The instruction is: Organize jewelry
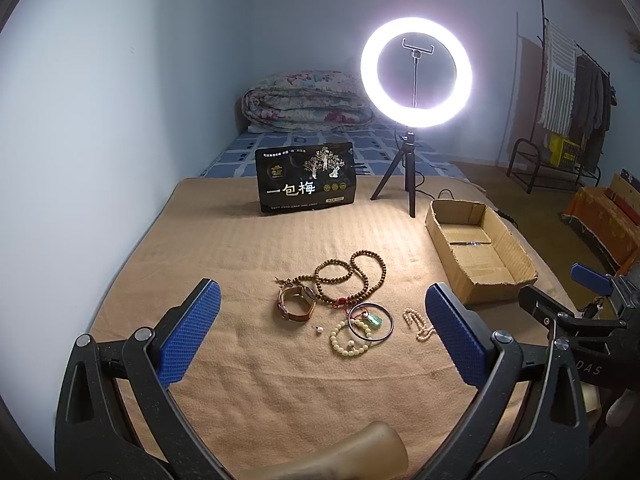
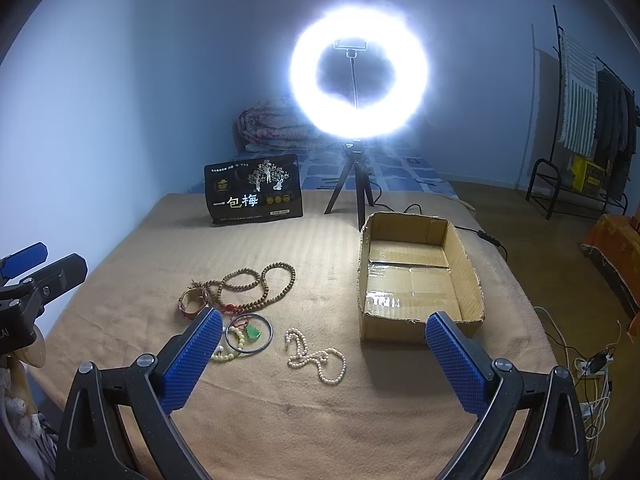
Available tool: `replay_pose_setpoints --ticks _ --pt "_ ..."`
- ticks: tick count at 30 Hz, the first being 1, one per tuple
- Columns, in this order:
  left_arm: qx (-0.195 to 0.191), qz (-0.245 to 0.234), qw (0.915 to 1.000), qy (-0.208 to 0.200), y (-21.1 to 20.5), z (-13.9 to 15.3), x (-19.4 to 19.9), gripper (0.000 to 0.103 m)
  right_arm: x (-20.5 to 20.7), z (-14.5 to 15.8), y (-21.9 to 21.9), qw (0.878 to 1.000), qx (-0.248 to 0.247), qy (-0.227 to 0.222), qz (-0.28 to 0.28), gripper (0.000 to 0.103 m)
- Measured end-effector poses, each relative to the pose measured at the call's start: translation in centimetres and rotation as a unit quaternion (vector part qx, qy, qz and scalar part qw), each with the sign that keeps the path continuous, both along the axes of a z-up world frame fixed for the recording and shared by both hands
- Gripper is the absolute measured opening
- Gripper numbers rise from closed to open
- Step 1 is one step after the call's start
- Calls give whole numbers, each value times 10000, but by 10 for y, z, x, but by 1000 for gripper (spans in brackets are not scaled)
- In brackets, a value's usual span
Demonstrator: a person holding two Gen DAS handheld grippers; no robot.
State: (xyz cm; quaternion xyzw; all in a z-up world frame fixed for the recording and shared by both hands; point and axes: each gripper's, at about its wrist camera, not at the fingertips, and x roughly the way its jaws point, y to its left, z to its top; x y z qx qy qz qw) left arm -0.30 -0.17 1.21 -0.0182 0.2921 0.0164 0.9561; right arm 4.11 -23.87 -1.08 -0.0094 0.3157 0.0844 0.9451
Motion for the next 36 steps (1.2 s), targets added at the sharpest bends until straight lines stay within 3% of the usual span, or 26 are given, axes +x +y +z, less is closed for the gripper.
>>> replay_pose_setpoints --ticks 36 --pt "6 5 10000 -35 0 -1 -1 103 -1 -3 -1 10000 10 49 18 103"
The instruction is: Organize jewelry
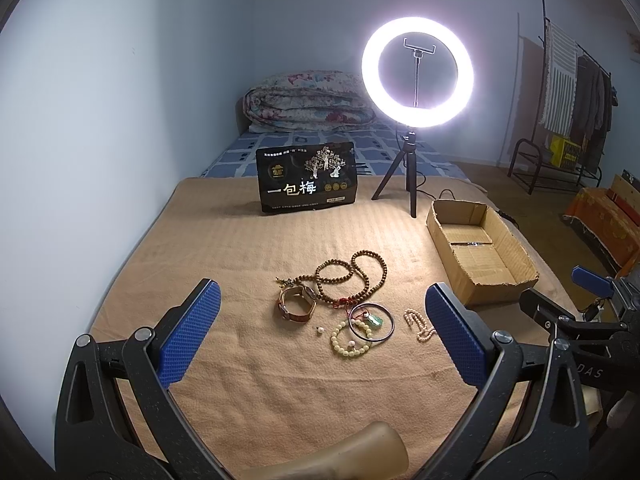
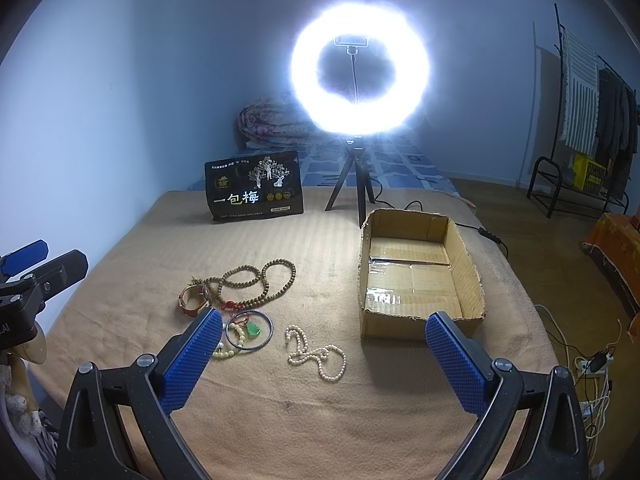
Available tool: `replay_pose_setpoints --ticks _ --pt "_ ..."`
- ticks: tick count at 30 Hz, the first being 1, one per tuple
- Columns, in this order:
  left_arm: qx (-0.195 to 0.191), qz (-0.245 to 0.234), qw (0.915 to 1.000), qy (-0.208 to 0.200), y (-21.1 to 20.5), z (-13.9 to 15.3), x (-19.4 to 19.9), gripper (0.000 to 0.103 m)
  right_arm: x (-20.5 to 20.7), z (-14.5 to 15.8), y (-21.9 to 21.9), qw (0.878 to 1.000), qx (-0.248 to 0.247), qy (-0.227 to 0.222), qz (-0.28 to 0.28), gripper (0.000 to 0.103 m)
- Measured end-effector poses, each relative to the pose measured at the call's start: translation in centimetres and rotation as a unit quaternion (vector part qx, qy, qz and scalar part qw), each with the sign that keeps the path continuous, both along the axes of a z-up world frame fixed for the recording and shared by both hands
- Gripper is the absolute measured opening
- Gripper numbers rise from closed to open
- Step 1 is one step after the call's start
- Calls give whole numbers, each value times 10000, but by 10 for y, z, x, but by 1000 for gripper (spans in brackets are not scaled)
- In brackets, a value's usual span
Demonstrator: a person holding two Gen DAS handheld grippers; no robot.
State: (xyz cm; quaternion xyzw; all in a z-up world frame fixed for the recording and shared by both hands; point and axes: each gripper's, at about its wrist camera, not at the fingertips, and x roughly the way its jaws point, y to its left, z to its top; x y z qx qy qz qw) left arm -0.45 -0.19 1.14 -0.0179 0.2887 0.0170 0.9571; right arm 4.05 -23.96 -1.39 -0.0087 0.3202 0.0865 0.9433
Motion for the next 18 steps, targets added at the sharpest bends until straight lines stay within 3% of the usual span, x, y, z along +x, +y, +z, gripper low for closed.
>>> replay_pose_setpoints --ticks 18 --pt "-14 13 10000 97 5 -13 6 103 3 -6 -1 9999 34 99 14 103"
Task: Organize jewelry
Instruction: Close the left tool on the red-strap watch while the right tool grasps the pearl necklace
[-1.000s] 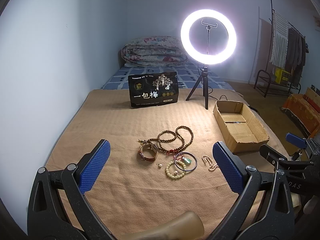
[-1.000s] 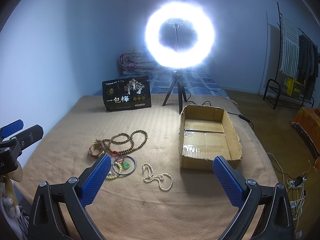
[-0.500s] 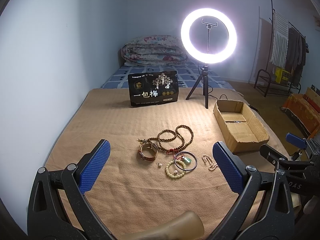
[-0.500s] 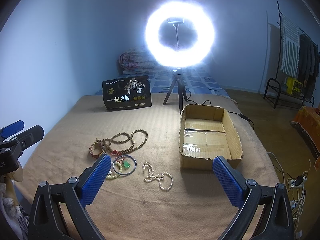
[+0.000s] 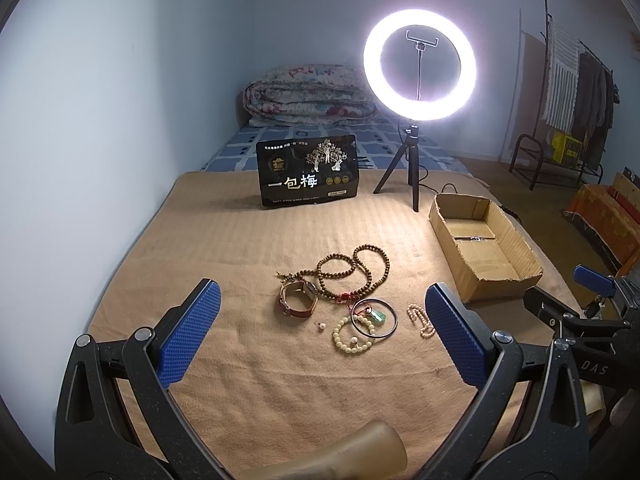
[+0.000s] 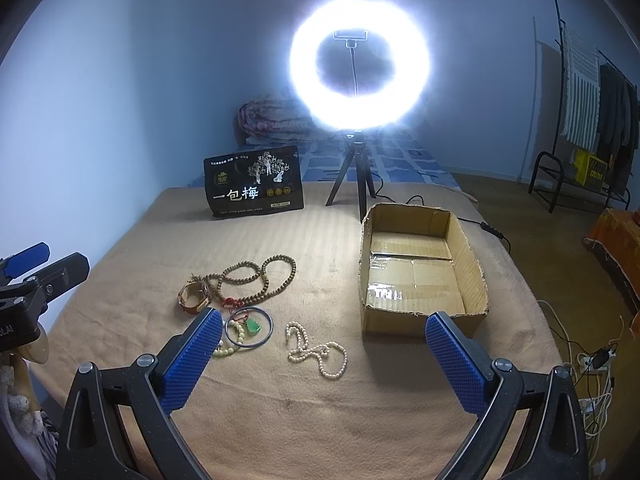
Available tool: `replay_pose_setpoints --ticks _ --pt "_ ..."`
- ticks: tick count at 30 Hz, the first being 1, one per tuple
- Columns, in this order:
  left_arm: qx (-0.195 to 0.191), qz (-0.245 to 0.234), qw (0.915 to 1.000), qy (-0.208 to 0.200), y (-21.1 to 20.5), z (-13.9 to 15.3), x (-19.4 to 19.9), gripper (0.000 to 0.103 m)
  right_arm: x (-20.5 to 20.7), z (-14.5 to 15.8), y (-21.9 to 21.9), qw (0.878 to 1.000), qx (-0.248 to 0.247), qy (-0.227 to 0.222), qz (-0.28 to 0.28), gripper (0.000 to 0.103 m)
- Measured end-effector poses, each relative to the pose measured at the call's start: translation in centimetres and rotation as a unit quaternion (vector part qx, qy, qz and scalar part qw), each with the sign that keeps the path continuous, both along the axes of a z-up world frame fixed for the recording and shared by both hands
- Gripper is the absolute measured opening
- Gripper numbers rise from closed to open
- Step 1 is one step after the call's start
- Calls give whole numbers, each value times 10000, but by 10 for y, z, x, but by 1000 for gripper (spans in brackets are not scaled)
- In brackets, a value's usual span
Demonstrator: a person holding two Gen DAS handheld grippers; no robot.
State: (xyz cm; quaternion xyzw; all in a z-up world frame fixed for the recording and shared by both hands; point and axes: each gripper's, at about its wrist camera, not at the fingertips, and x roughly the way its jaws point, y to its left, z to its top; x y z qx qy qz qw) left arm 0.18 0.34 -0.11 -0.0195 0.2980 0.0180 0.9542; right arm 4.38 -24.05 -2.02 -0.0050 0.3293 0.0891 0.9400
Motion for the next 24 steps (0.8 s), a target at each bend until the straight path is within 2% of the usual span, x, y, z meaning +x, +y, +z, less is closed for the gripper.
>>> replay_pose_setpoints --ticks 8,18,24 --pt "35 150 9998 101 8 -11 8 103 11 -9 -5 9998 11 192 -11 103" --pt "114 310 9990 292 26 -29 29 103 32 -31 -19 9965 302 779 26 87" --pt "-173 360 9974 600 52 -45 56 103 44 -40 -19 9942 320 1018 133 81"
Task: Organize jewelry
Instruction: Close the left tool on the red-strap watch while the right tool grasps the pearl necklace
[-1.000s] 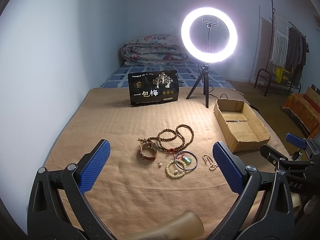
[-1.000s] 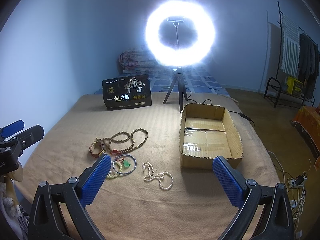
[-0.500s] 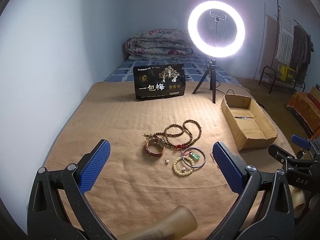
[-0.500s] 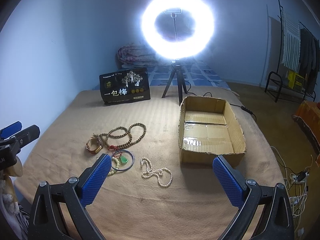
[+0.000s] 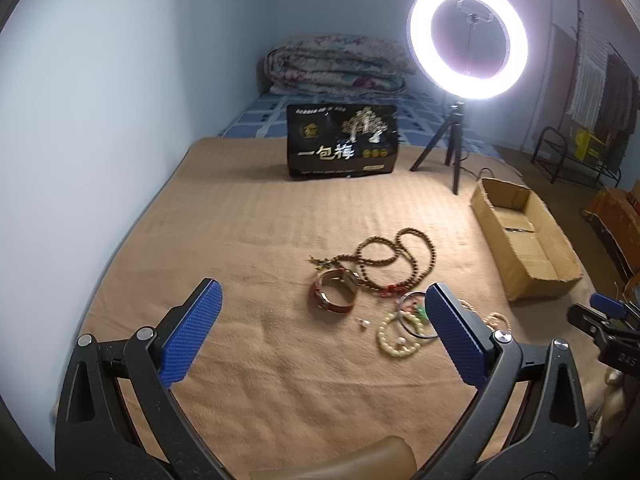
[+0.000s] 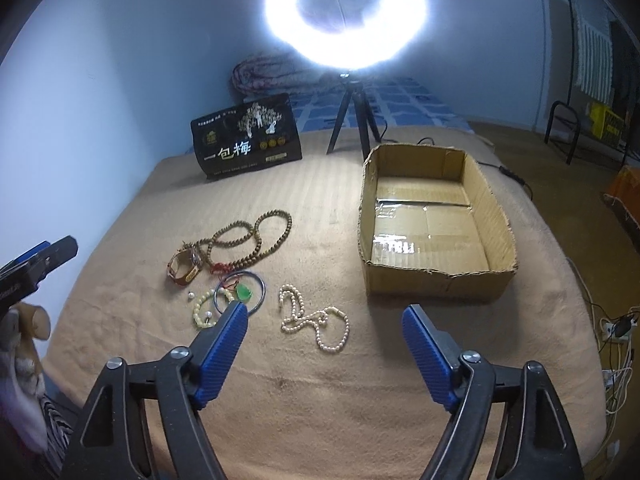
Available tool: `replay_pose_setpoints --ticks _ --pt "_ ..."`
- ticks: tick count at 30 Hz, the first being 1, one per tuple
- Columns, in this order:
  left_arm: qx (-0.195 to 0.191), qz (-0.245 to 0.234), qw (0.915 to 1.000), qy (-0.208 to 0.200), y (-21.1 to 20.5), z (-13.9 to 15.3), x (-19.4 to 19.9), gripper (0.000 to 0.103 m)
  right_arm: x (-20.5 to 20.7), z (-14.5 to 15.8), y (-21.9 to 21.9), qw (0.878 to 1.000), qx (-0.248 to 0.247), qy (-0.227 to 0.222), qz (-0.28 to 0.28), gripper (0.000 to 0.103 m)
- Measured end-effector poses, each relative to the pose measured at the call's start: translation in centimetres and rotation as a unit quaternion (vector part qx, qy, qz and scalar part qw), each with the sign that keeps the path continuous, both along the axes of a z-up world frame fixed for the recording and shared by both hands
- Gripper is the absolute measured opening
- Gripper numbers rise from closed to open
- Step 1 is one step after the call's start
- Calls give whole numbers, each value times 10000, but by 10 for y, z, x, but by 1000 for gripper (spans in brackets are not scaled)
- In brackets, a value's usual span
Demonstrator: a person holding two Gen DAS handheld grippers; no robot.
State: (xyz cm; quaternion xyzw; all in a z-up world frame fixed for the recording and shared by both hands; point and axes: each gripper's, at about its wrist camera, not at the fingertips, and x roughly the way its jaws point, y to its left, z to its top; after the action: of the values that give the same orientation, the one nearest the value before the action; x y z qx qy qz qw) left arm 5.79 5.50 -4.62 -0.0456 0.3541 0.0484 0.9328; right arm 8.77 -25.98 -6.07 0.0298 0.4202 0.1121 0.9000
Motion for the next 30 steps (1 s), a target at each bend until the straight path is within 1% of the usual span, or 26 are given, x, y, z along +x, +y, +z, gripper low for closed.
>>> replay_pose_setpoints --ticks 1,3,4,7,9,13,16,20,23,25,29,30 --pt "-117 -3 9999 90 5 -4 6 102 3 -1 1 10000 0 26 19 81" --pt "-520 3 9979 387 18 -16 21 96 11 -6 3 9999 33 103 79 80" --pt "-693 -19 9963 515 23 -21 27 93 18 -10 5 9997 74 180 130 78" --pt "-935 23 9930 720 32 -32 39 88 33 -25 9 9990 104 394 181 73" --pt "-910 73 9928 770 33 -38 47 84 39 -33 12 9983 114 501 255 71" --pt "-949 49 9907 974 34 -55 64 74 45 -48 23 9971 -121 573 490 69" --pt "-951 20 9886 1167 32 -71 73 71 47 -56 28 9955 -186 673 634 66" --pt "-1133 52 9837 1395 34 -89 83 62 51 -67 32 9934 -251 804 784 66" --pt "-1154 221 9811 1536 37 -102 88 62 55 -76 37 9912 -303 915 902 66" --pt "-1278 226 9778 1643 38 -110 92 62 59 -83 40 9897 -304 1024 954 66" --pt "-1207 173 9782 1681 33 -115 97 62 67 -95 47 9879 -509 1105 960 66" --pt "-1193 131 9780 1706 30 -118 99 62 67 -96 47 9867 -520 1171 996 68"
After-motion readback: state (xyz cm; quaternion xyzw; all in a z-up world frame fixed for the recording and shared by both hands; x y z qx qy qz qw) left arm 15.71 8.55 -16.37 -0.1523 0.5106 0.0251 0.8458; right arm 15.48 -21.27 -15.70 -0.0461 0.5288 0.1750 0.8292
